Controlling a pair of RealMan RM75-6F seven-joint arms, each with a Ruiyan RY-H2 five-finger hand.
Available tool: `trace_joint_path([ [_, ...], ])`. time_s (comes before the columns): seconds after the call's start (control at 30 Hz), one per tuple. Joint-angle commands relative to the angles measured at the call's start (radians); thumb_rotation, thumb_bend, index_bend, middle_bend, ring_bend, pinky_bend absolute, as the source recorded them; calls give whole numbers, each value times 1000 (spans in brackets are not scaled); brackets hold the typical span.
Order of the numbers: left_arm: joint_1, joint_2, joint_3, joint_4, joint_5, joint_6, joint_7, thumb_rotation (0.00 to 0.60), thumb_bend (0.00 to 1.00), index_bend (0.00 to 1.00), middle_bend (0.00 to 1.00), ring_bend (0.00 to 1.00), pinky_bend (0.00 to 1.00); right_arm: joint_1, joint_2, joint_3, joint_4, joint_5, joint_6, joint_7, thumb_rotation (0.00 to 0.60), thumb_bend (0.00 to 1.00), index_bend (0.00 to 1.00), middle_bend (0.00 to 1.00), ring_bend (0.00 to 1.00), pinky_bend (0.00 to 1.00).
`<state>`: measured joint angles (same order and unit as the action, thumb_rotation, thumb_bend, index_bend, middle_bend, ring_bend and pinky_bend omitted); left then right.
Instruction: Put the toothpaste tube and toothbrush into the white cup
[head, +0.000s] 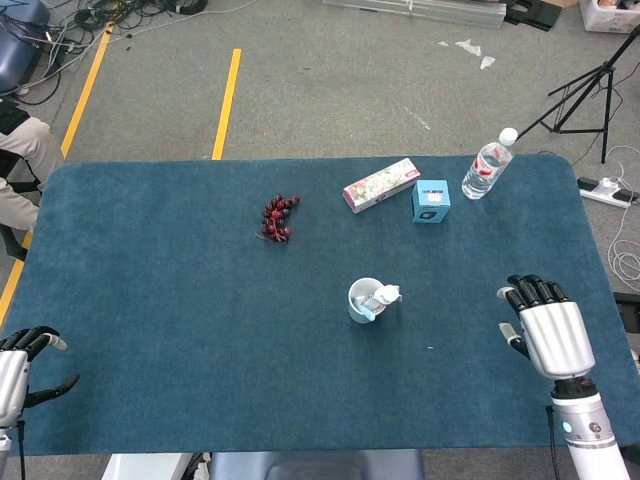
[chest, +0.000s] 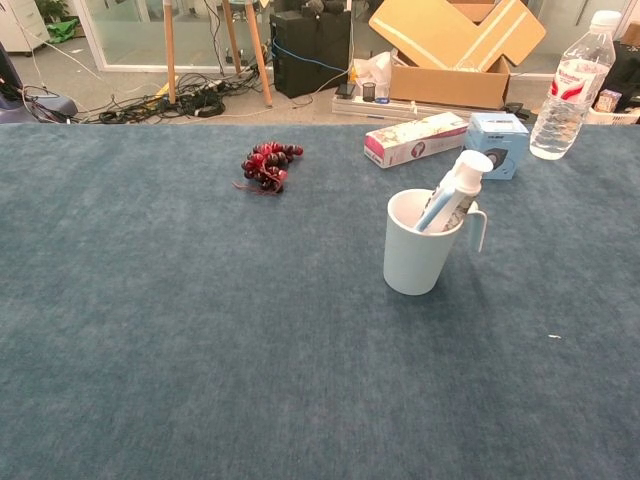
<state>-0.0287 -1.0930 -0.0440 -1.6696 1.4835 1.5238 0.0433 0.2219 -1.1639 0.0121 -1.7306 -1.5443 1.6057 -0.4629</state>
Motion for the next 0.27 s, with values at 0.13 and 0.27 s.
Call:
trace_joint_path([
  [0.13, -4, -3, -1, 0, -6, -8, -4, 600, 29, 468, 365, 311, 375, -31, 1, 0, 42, -3, -5, 112, 600, 149, 432, 345, 286, 394],
  [0.27, -14, -4, 0, 6, -19, -34, -12, 600, 27, 468, 366, 311, 376, -43, 5, 5, 79, 24, -30, 182, 600, 152, 432, 346, 286, 394],
])
